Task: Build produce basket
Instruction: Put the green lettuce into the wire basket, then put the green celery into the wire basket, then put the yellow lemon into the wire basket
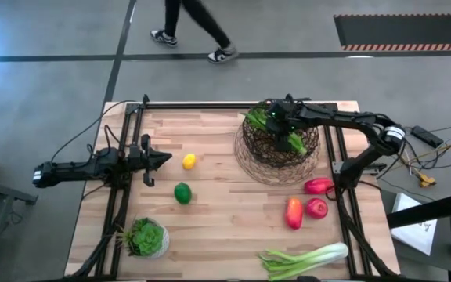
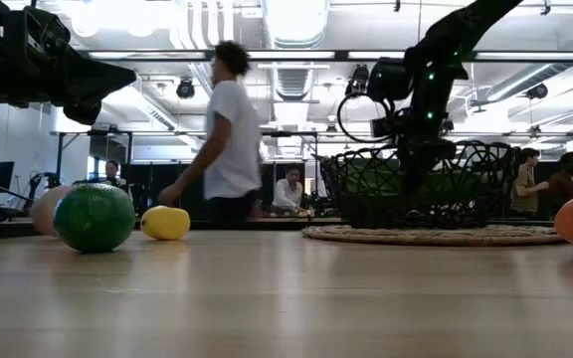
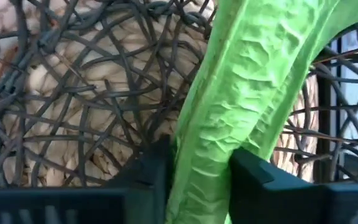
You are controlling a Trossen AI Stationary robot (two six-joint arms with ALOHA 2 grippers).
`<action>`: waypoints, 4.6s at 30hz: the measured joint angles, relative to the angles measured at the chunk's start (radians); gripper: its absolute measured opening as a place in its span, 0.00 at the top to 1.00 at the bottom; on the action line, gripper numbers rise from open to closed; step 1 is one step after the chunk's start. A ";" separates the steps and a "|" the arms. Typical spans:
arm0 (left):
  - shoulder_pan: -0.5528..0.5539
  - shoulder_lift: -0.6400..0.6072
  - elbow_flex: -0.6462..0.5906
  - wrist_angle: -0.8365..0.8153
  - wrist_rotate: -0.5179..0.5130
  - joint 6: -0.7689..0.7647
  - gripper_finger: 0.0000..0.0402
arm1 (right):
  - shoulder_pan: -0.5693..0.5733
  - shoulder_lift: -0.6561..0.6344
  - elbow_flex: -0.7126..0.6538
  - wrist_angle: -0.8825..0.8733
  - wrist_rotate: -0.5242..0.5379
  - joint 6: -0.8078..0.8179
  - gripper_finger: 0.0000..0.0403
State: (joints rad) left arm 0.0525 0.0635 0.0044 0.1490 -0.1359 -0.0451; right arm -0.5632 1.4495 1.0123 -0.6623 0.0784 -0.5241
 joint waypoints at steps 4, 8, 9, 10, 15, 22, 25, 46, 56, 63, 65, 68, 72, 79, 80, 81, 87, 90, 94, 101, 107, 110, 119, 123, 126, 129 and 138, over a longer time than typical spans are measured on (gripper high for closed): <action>0.000 0.000 0.000 0.000 0.000 0.000 1.00 | 0.006 0.022 0.048 -0.044 0.065 0.087 0.59; 0.000 0.001 0.000 0.000 0.000 0.000 1.00 | 0.008 0.026 0.149 -0.158 0.080 0.201 0.52; 0.000 0.001 0.000 0.000 0.000 0.000 1.00 | 0.011 0.026 0.178 -0.191 0.081 0.229 0.52; 0.000 0.000 0.000 -0.001 0.000 0.000 1.00 | 0.013 0.023 0.203 -0.219 0.082 0.254 0.51; 0.000 0.001 0.000 0.000 0.000 0.000 1.00 | 0.071 -0.034 0.277 -0.276 0.082 0.357 0.52; 0.000 0.000 0.000 0.000 0.000 0.000 1.00 | 0.359 -0.185 0.241 -0.283 0.078 0.551 0.56; 0.000 0.001 0.000 0.000 0.000 0.000 1.00 | 0.530 -0.230 0.226 -0.320 0.061 0.684 0.56; 0.000 0.000 0.000 0.000 0.000 0.000 1.00 | 1.365 0.028 0.219 -0.282 -0.139 1.493 0.40; 0.000 0.000 0.000 0.000 0.000 0.000 1.00 | 1.616 0.245 0.220 -0.250 -0.136 1.543 0.13; 0.000 0.001 0.000 0.000 0.000 0.000 1.00 | 1.639 0.365 0.220 -0.242 -0.116 1.475 0.10; 0.000 0.001 0.000 0.000 0.000 0.000 1.00 | 1.639 0.380 0.223 -0.240 -0.117 1.465 0.12; 0.000 0.001 0.000 0.000 0.000 0.000 1.00 | 1.639 0.402 0.225 -0.236 -0.121 1.453 0.22; 0.000 0.001 0.000 0.000 0.000 0.000 1.00 | 1.635 0.405 0.222 -0.222 -0.121 1.449 0.47; 0.000 0.000 0.000 0.000 0.000 0.000 1.00 | 1.564 0.355 0.225 -0.186 -0.088 1.431 0.83; 0.000 0.001 0.000 0.000 0.000 0.000 1.00 | 1.546 0.338 0.235 -0.174 -0.057 1.423 0.83; 0.000 0.002 0.000 0.000 0.000 0.000 1.00 | 1.529 0.314 0.246 -0.167 -0.018 1.415 0.83; 0.000 0.001 0.000 0.000 0.000 0.000 1.00 | 1.391 0.113 0.291 -0.160 0.264 1.241 0.82; 0.000 0.001 0.000 0.000 0.000 0.000 1.00 | 1.272 -0.001 0.290 -0.168 0.410 1.148 0.81; 0.000 -0.001 0.000 0.000 0.000 0.000 1.00 | 1.027 -0.115 0.272 -0.180 0.448 1.002 0.82; 0.000 0.000 0.000 0.000 0.000 0.000 1.00 | 0.474 -0.180 0.243 -0.178 0.237 0.755 0.82; 0.000 0.000 0.000 0.000 0.000 0.000 1.00 | 0.166 -0.139 0.195 -0.172 -0.030 0.679 0.82; 0.000 0.001 0.000 0.000 0.000 0.000 1.00 | 0.114 -0.099 0.147 -0.146 -0.078 0.660 0.81; 0.000 0.001 0.000 0.000 0.000 0.000 1.00 | 0.104 0.037 0.038 -0.027 -0.138 0.655 0.79; 0.000 0.001 0.000 0.000 0.000 0.000 1.00 | 0.104 0.081 0.027 -0.019 -0.138 0.635 0.75; 0.000 0.001 0.000 0.000 0.000 0.000 1.00 | 0.104 0.100 0.029 -0.019 -0.139 0.631 0.69; 0.000 0.001 0.000 0.000 0.000 0.000 1.00 | 0.104 0.099 0.042 -0.027 -0.139 0.620 0.59; 0.000 0.000 0.000 0.000 0.000 0.000 1.00 | 0.105 -0.022 0.127 -0.105 -0.092 0.589 0.31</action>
State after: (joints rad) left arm 0.0525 0.0639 0.0044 0.1486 -0.1356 -0.0452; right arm -0.4587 1.4271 1.1397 -0.7671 -0.0138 0.0647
